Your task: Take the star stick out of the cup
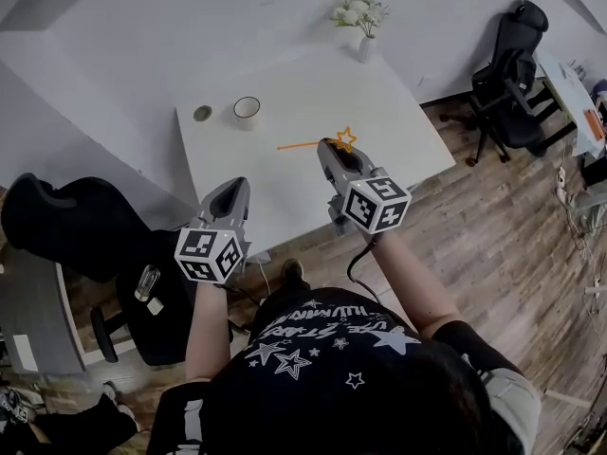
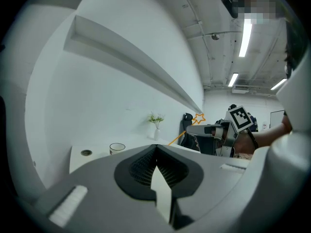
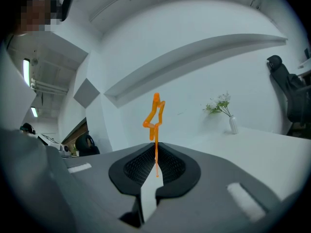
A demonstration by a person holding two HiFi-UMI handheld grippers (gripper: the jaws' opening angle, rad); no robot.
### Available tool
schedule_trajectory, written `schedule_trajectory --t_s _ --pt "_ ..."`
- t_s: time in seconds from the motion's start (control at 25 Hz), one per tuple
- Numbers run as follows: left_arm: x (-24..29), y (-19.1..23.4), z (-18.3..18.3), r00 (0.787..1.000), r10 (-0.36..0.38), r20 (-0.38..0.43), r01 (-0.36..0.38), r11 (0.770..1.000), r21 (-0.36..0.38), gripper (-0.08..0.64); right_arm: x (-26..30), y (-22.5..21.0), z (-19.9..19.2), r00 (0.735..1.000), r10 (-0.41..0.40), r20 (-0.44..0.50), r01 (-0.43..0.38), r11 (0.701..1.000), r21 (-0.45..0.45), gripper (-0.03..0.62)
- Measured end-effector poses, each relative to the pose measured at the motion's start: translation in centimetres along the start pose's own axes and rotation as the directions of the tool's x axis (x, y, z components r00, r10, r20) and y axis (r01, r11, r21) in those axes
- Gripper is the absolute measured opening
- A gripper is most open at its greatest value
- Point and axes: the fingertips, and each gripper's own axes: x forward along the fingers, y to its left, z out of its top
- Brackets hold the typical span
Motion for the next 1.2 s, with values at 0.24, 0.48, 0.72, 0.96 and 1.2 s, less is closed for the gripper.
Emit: schedule_trajectory --t_s 0.24,0.48,0.72,0.96,1.2 --pt "-2.1 -3.5 -0.7 1.0 0.01 0.002 -0.01 1.0 0.013 0.003 -4.1 0.4 -0.9 1.0 0.008 -0.01 -0.008 1.0 0.008 0.032" --pt "-5.0 -6.1 -2.2 1.0 0.021 -0.005 -0.021 1.0 0.008 0.003 -7.6 1.4 -2.5 0.999 0.016 -0.027 -0.016 1.0 0.013 0.031" --pt "-8.0 -8.9 -3.9 0.999 0.03 -0.01 -0.03 1.0 -0.001 0.003 -11.6 2.6 -4.3 0.998 0.024 -0.051 -0.023 1.0 0.021 0.031" --pt "-11.3 -11.8 -5.9 0.999 0.035 -0.029 -0.035 0.999 -0.008 0.003 -15.8 3.8 -6.3 0.997 0.024 -0.074 -0.021 0.999 0.035 0.031" --pt "-13.9 -14.7 -7.1 0.999 0.043 -0.028 -0.043 0.999 -0.012 0.003 -19.5 4.6 -7.2 0.996 0.029 -0.083 -0.026 0.999 0.04 0.031"
